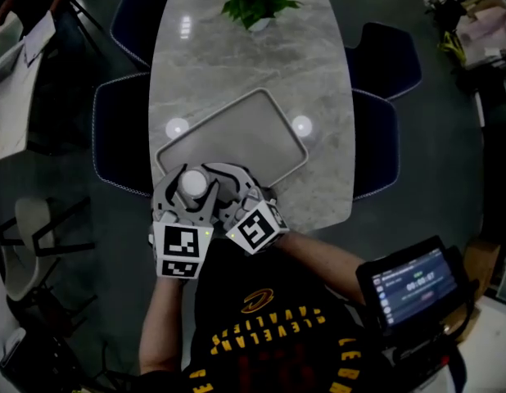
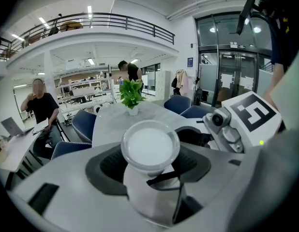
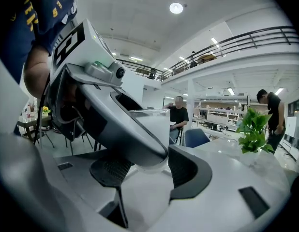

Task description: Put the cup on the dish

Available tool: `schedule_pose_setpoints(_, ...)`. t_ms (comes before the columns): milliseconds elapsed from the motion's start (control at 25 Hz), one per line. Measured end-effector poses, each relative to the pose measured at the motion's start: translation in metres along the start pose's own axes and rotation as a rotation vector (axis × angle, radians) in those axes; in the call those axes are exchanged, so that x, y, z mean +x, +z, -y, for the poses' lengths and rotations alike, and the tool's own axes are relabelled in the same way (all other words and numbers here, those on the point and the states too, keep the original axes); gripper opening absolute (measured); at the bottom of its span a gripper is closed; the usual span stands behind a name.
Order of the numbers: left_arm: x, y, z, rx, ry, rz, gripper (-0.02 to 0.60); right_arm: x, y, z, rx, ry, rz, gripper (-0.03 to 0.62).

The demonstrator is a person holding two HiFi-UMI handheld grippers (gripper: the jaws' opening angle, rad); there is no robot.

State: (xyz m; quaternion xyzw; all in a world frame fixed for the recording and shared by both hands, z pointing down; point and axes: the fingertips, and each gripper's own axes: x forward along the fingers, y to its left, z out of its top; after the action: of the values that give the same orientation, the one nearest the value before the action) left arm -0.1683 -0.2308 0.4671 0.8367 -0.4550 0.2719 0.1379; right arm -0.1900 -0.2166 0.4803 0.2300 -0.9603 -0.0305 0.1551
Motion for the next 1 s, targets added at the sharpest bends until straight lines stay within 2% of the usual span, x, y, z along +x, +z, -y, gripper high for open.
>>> schedule_pose_setpoints(280,0.018,-0.017,-0.001,-0.017,0.001,-0.033,0.261,0.006,-0.023,0.004,0.010,-0.025,-0.063,0.239)
schedule_pose_setpoints(520,0.059,-0.064,-0.029,-0.027,-0.024,-0.066,0.261,0.053,-0.066,0.008,0.026,-0.024,-0.107,0.239)
schedule_pose_setpoints(1000,0.077,-0.079,-0.018,-0.003,-0.045,-0.131,0.261,0.048,-0.095,0.010,0.032,-0.037,-0.214,0.238)
